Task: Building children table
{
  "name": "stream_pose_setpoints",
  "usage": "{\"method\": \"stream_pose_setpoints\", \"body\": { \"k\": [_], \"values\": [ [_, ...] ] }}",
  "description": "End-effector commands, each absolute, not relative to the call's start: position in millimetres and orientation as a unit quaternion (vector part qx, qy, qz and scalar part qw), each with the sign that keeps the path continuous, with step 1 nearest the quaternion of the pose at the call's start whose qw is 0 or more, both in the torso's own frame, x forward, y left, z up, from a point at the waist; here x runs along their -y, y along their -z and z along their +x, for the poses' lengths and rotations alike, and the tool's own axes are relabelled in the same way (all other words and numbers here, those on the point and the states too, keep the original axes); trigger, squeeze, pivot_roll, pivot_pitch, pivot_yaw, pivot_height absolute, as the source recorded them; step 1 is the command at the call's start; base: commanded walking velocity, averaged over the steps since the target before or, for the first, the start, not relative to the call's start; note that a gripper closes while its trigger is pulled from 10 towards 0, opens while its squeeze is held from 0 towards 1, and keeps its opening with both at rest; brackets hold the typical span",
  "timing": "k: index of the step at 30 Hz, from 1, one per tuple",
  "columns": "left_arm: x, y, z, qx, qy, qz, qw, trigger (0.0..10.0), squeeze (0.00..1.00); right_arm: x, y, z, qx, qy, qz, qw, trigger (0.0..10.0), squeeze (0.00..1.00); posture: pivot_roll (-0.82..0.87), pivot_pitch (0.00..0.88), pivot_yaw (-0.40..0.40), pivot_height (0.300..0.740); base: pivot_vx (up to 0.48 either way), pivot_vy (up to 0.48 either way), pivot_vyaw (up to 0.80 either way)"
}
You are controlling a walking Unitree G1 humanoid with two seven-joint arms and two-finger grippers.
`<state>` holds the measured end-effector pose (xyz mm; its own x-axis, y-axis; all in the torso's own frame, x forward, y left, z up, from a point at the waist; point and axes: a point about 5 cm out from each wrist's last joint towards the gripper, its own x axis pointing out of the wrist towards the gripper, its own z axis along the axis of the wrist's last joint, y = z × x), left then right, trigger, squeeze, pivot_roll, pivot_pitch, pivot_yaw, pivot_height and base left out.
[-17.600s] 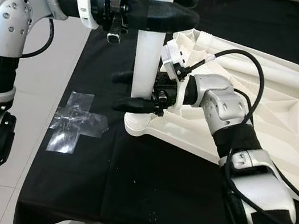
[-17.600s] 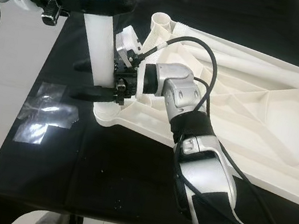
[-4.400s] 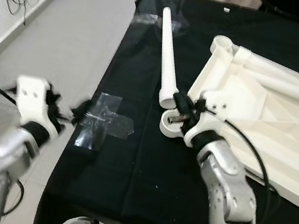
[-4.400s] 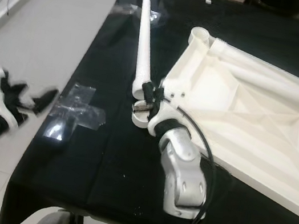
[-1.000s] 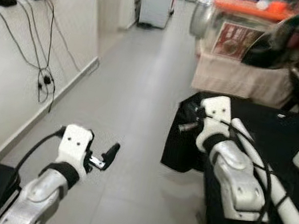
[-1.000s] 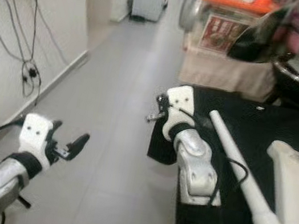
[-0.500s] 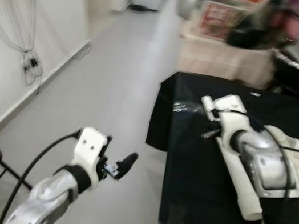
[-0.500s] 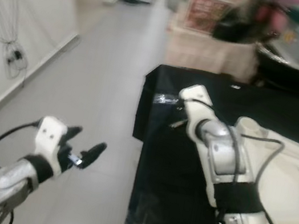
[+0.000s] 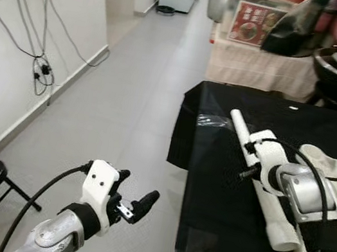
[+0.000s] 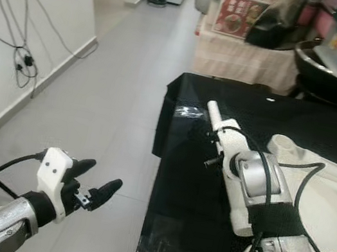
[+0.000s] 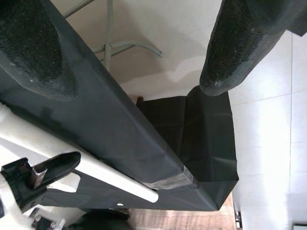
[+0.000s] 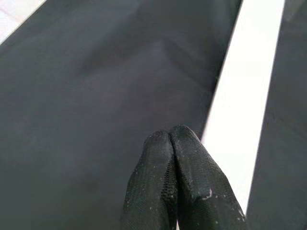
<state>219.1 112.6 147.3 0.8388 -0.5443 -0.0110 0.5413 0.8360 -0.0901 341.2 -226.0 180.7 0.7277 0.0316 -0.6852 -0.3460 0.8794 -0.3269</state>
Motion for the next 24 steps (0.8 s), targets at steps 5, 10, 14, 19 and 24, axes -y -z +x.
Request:
{"method": "stream_pose_setpoints", "body": {
  "k": [5,10,14,19,24],
  "values": [
    [-112.9,-145.8,215.9,-0.029,0.289,-0.037,0.956,10.0,0.0,249.8,-173.7,346.7,-0.369,-0.033,-0.242,0.897,10.0,0.0,0.05,0.125,-0.061,0.74,0.0,0.0,0.0],
    [-112.8,-146.7,214.3,-0.027,0.287,-0.039,0.957,10.0,0.0,251.7,-179.1,351.0,-0.348,-0.028,-0.229,0.909,10.0,0.0,0.05,0.13,-0.065,0.74,0.0,0.0,0.0],
    [-112.7,-147.0,213.5,-0.029,0.288,-0.042,0.956,10.0,0.0,246.2,-179.7,349.9,-0.351,-0.053,-0.214,0.91,10.0,0.0,0.05,0.132,-0.065,0.74,0.0,0.0,0.0],
    [-112.0,-146.9,213.3,-0.03,0.291,-0.042,0.955,10.0,0.0,248.0,-168.7,347.0,-0.382,-0.047,-0.173,0.906,10.0,0.0,0.05,0.133,-0.065,0.74,0.0,0.0,0.0],
    [-111.5,-147.2,213.1,-0.029,0.292,-0.043,0.955,10.0,0.0,252.7,-163.3,345.9,-0.391,-0.033,-0.15,0.907,10.0,0.0,0.05,0.134,-0.066,0.74,0.0,0.0,0.0]
  ]
}}
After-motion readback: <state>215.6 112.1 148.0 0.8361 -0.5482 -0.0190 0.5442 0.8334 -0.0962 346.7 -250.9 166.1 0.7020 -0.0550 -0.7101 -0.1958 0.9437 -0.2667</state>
